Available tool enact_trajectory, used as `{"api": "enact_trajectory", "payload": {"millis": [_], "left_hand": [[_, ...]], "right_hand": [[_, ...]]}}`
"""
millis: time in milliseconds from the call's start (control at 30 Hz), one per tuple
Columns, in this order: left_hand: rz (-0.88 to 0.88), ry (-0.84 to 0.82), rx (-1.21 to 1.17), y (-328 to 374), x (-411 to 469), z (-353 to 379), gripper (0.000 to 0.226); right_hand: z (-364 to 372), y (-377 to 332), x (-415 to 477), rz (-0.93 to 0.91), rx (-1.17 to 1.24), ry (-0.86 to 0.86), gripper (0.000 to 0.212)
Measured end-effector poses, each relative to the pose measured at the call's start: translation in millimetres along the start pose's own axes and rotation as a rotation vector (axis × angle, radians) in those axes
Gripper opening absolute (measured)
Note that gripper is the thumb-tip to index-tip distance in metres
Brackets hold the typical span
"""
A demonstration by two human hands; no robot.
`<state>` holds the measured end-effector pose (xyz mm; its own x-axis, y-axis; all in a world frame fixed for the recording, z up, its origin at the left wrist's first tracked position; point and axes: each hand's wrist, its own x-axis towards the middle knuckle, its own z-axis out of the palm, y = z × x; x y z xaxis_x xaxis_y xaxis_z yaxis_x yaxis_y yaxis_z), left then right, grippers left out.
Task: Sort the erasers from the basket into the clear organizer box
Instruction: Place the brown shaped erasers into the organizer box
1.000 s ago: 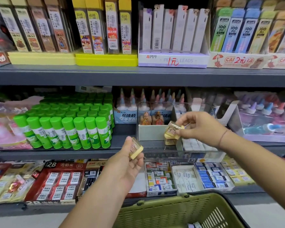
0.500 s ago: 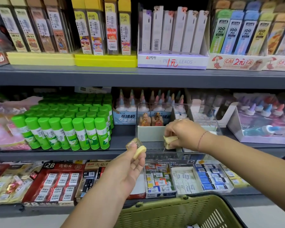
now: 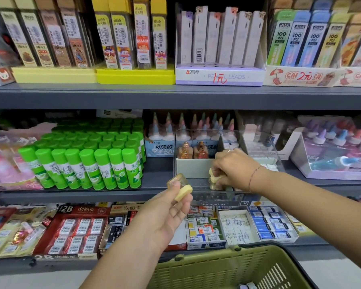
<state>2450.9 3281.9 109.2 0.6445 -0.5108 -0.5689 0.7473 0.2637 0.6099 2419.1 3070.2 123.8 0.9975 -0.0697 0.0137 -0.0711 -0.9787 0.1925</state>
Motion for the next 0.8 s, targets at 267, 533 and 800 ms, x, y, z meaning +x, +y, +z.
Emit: {"api": "enact_trajectory", "payload": {"millis": [267,533,800], "left_hand": [[0.051,-0.061,0.141,-4,1,0,0.022],[0.427,0.081,0.568,-9,-2,3,0.025],[0.557,0.072,0.975,-19,29,-14,0.053]], "right_hand": [[-39,-38,-38,-0.204,0.553,0.132,0.062],[-24,-21,-30,-0.017,0.445,0.225,0.051],[9,0,-18,0.179,0.247,0.193,0.046]]}}
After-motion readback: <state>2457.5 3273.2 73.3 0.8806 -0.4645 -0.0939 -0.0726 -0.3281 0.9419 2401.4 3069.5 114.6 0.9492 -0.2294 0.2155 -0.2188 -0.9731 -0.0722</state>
